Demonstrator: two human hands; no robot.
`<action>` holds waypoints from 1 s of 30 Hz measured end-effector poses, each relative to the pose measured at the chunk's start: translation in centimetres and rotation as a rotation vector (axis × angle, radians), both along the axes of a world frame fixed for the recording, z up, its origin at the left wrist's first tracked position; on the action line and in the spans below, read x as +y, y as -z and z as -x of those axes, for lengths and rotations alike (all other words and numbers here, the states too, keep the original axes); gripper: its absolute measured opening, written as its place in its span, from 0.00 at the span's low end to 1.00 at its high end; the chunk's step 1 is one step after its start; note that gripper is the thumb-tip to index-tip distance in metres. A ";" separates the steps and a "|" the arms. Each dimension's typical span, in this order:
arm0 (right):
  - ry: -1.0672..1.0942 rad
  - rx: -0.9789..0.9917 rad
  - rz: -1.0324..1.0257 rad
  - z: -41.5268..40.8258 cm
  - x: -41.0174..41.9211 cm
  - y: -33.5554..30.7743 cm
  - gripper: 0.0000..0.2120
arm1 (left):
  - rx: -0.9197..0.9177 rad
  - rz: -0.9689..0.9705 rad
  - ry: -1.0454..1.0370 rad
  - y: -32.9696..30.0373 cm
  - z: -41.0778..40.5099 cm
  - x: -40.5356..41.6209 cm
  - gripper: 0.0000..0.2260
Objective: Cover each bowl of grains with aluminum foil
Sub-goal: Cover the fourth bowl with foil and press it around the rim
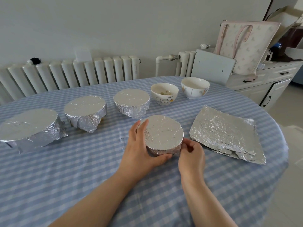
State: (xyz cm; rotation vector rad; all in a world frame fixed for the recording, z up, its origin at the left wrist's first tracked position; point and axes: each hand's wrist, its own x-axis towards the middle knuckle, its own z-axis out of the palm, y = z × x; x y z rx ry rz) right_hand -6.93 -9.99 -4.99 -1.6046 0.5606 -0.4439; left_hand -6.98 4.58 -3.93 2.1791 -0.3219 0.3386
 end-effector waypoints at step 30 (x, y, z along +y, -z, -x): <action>-0.143 -0.052 -0.081 0.0 0.2 -1.3 0.17 | 0.038 -0.092 -0.134 -0.2 1.8 -2.2 0.51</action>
